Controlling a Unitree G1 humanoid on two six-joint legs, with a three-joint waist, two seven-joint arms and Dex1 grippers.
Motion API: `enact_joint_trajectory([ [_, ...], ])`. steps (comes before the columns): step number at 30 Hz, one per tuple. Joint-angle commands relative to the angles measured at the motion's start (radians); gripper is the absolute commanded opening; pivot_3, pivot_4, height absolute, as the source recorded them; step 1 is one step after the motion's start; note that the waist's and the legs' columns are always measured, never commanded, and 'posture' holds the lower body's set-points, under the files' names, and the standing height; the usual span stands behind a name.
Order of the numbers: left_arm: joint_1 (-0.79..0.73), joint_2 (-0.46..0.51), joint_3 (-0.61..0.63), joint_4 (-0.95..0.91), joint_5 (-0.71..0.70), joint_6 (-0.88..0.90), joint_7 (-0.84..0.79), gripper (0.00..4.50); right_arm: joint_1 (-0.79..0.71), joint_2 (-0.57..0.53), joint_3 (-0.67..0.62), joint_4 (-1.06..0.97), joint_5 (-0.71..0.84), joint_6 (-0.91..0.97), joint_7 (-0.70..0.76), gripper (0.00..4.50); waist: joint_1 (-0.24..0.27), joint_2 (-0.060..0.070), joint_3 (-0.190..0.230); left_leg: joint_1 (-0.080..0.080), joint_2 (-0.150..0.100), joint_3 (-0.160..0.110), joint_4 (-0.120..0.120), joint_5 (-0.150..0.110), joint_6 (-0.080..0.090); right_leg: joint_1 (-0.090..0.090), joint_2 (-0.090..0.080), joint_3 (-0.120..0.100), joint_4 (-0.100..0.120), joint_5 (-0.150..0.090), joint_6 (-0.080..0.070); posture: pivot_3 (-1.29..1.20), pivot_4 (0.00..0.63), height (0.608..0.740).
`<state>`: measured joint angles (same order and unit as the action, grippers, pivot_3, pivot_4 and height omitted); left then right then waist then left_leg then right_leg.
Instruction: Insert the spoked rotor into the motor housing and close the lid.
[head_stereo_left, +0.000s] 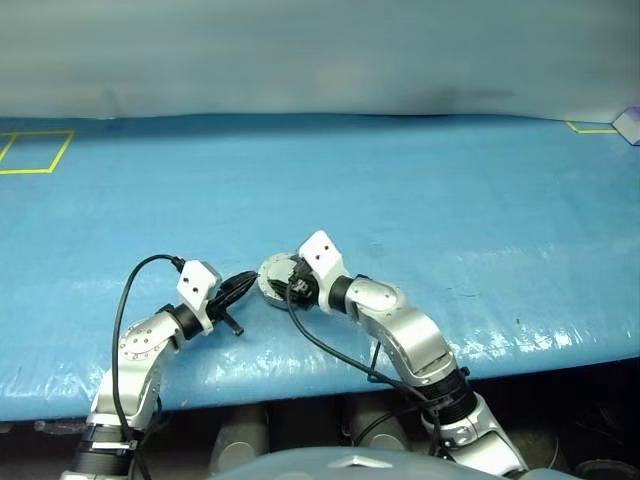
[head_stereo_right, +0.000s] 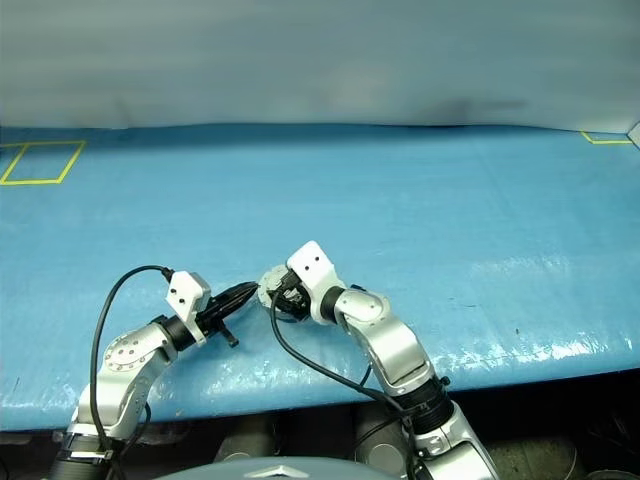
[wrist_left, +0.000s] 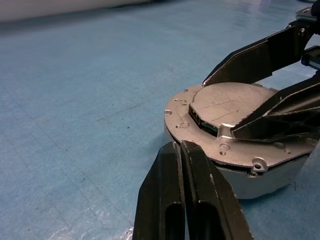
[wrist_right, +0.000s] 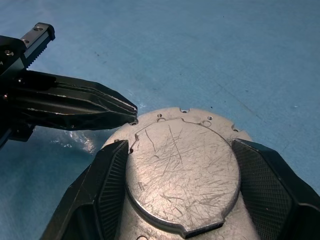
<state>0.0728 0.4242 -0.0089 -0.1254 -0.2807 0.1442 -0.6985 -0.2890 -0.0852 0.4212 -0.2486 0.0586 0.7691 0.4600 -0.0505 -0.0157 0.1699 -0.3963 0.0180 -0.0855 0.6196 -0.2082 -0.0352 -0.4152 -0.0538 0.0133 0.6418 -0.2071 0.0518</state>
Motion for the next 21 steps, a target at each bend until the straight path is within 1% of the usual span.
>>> enact_joint_trajectory([
  [1, 0.007, -0.002, -0.023, -0.01, 0.009, 0.005, -0.006, 0.08, 0.016, 0.009, 0.062, 0.017, 0.02, 0.009, 0.025, 3.0, 0.0, 0.0, 0.0, 0.0, 0.0, 0.0, 0.0, 0.0, 0.0, 0.0, 0.0, 0.0, 0.0, 0.0, 0.0, 0.0, 0.15, 0.74],
  [6, 0.009, -0.003, -0.023, -0.01, 0.009, 0.005, -0.005, 0.08, 0.018, -0.004, 0.073, 0.034, 0.009, -0.001, 0.029, 3.0, 0.0, 0.0, 0.0, 0.0, 0.0, 0.0, 0.0, 0.0, 0.0, 0.0, 0.0, 0.0, 0.0, 0.0, 0.0, 0.0, 0.15, 0.74],
  [10, 0.008, -0.007, -0.018, -0.011, 0.009, 0.0, 0.0, 0.08, 0.012, -0.039, 0.109, 0.073, -0.039, -0.032, 0.022, 3.0, -0.001, 0.0, 0.0, 0.0, 0.0, 0.0, 0.0, 0.0, 0.0, 0.0, 0.0, 0.0, 0.0, 0.0, 0.0, 0.0, 0.15, 0.74],
  [13, -0.001, -0.028, 0.009, -0.022, -0.029, 0.006, 0.011, 0.08, 0.014, -0.06, 0.126, 0.111, -0.064, -0.059, 0.019, 3.0, -0.001, 0.001, -0.002, 0.001, 0.0, 0.0, 0.0, 0.0, 0.0, 0.001, 0.0, 0.0, 0.0, 0.0, 0.0, 0.0, 0.15, 0.74],
  [21, -0.019, -0.07, 0.064, -0.046, -0.131, 0.03, 0.002, 0.04, 0.016, -0.063, 0.116, 0.132, -0.064, -0.079, 0.021, 3.0, -0.007, 0.0, -0.004, 0.002, 0.002, 0.0, 0.001, 0.0, 0.0, 0.001, 0.0, -0.001, 0.0, 0.0, 0.0, 0.0, 0.15, 0.74],
])
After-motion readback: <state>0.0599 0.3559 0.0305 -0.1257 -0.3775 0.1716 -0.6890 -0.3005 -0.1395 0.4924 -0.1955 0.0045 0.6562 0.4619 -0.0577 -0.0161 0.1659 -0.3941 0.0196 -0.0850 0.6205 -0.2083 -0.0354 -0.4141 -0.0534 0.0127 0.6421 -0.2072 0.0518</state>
